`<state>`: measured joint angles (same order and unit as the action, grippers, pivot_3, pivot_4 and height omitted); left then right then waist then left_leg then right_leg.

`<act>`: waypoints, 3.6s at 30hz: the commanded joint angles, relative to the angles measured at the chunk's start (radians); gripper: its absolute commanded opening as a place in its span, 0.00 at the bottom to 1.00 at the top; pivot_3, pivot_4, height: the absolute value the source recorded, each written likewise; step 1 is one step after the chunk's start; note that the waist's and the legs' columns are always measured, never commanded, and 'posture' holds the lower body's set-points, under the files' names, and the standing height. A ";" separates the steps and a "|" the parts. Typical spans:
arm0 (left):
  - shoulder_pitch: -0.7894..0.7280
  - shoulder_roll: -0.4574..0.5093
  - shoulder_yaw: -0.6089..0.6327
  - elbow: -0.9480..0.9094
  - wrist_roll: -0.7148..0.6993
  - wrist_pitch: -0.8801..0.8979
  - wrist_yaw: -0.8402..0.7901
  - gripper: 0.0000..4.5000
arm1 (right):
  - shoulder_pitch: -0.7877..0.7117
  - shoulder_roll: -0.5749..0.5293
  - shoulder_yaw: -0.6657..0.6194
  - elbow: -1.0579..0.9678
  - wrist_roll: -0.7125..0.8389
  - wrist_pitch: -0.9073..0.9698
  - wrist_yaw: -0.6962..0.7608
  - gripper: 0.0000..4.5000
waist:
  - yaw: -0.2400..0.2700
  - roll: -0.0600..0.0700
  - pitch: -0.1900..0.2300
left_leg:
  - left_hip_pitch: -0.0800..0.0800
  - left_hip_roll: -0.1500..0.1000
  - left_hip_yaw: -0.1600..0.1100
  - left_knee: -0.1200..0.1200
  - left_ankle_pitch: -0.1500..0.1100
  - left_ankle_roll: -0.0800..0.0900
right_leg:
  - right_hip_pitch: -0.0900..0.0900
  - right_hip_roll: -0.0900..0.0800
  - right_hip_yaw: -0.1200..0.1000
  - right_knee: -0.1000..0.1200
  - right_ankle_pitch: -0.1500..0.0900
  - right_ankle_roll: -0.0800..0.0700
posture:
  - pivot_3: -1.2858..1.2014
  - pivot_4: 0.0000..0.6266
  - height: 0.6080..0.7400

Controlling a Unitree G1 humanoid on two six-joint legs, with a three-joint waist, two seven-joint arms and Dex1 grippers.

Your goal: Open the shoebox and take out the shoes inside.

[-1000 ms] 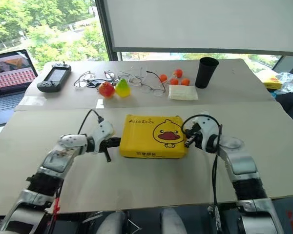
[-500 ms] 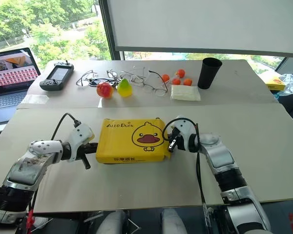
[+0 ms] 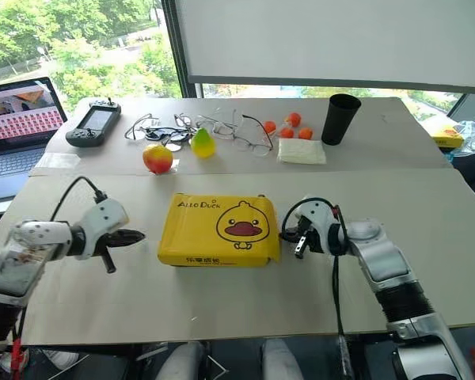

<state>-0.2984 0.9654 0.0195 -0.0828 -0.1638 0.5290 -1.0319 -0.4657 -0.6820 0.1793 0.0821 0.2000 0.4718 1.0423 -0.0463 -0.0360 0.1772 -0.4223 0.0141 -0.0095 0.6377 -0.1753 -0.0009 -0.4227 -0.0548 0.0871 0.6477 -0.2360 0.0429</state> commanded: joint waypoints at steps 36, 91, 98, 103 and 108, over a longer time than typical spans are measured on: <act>0.396 0.197 0.581 -0.572 -0.649 0.583 -0.122 0.99 | -0.390 0.223 -0.198 0.138 0.360 0.282 -0.022 0.00 | -0.011 -0.001 0.000 | 0.001 0.003 0.001 0.000 -0.001 -0.001 | -0.001 0.001 -0.002 0.001 0.000 -0.005 | 0.52 0.24 0.87; 0.199 0.226 0.441 -0.435 -0.609 0.402 -0.016 1.00 | -0.580 0.148 0.395 -0.013 -0.130 0.033 0.296 0.34 | -0.022 -0.001 0.001 | -0.001 0.003 0.000 -0.001 -0.001 -0.002 | -0.004 0.001 -0.004 0.001 0.000 -0.005 | 0.52 0.24 0.87; 0.174 0.232 0.410 -0.418 -0.600 0.387 -0.018 1.00 | -0.547 0.150 0.376 -0.108 -0.134 0.065 0.295 0.03 | -0.021 -0.001 0.001 | -0.001 0.003 0.000 -0.001 -0.001 -0.002 | -0.004 0.001 -0.004 0.001 0.000 -0.005 | 0.52 0.24 0.87; 0.154 0.235 0.380 -0.399 -0.590 0.373 -0.022 1.00 | -0.572 0.157 0.341 -0.097 -0.136 0.068 0.277 0.03 | -0.023 -0.001 0.001 | -0.001 0.003 -0.001 -0.001 -0.001 -0.002 | -0.004 0.001 -0.004 0.001 0.000 -0.005 | 0.52 0.24 0.87; 0.141 0.243 0.347 -0.386 -0.573 0.355 -0.037 1.00 | -0.587 0.144 0.343 -0.099 -0.233 -0.132 0.197 0.03 | -0.022 -0.001 0.001 | -0.001 0.003 -0.001 -0.001 -0.001 -0.002 | -0.004 0.001 -0.004 0.001 0.000 -0.005 | 0.52 0.24 0.87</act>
<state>-0.1376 1.1869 0.3647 -0.4624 -0.7463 0.9127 -1.0567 -1.0139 -0.5243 0.5625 0.0133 0.0211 0.4540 1.2872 -0.0683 -0.0367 0.1782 -0.4234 0.0169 -0.0101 0.6366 -0.1764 -0.0025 -0.4269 -0.0541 0.0828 0.6490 -0.2363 0.0377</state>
